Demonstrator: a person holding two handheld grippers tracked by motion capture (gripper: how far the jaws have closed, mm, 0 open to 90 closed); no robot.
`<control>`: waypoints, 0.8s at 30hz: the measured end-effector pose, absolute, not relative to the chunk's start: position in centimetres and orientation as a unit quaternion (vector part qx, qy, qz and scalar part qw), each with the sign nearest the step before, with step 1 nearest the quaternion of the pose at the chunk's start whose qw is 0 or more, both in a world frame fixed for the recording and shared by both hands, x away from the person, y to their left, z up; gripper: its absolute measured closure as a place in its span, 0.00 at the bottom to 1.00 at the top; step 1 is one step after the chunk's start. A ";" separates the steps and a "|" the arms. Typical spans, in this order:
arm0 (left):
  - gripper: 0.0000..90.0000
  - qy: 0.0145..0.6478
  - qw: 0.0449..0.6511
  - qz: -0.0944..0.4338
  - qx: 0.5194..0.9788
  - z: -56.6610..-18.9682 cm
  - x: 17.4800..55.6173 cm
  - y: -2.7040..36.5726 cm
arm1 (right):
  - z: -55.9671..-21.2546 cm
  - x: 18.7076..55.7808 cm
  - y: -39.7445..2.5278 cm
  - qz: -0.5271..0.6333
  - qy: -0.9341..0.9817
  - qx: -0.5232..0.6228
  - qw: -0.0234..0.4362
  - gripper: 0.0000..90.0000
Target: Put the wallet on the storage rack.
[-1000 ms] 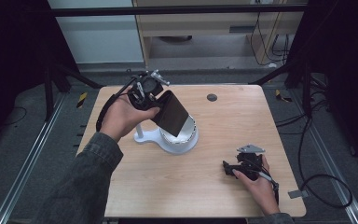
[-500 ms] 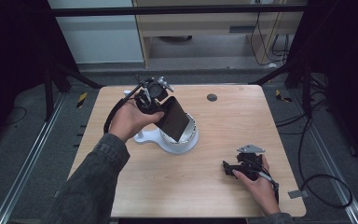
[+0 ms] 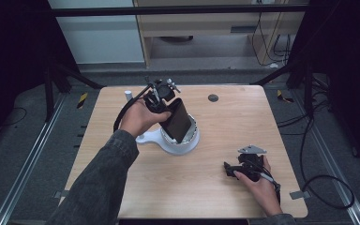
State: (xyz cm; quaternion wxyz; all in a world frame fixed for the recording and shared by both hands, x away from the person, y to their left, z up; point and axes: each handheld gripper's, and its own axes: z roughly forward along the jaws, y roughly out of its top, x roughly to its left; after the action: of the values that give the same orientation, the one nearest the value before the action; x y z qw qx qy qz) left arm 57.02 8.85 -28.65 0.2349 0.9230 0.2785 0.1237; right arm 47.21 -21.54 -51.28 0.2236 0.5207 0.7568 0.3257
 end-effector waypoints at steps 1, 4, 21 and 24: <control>0.88 0.279 0.233 0.120 0.924 -28.8 57.2 8.8 | -51.3 47.2 -21.5 0.326 0.757 0.521 0.224 0.02; 0.88 0.283 0.229 0.113 0.925 -29.3 57.7 8.5 | -51.3 47.2 -21.5 0.326 0.757 0.520 0.223 0.02; 0.83 0.298 0.240 0.115 0.917 -30.8 59.2 7.7 | -51.3 47.1 -21.5 0.327 0.759 0.516 0.223 0.02; 0.75 0.302 0.252 0.128 0.910 -30.4 59.0 7.9 | -51.3 47.1 -21.5 0.328 0.760 0.516 0.223 0.02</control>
State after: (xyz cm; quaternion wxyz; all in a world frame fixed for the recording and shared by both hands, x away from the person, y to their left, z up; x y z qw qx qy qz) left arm 59.00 7.90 -30.36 0.2515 0.9104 0.3023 0.1283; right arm 47.14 -21.50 -51.28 0.2227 0.5158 0.7596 0.3276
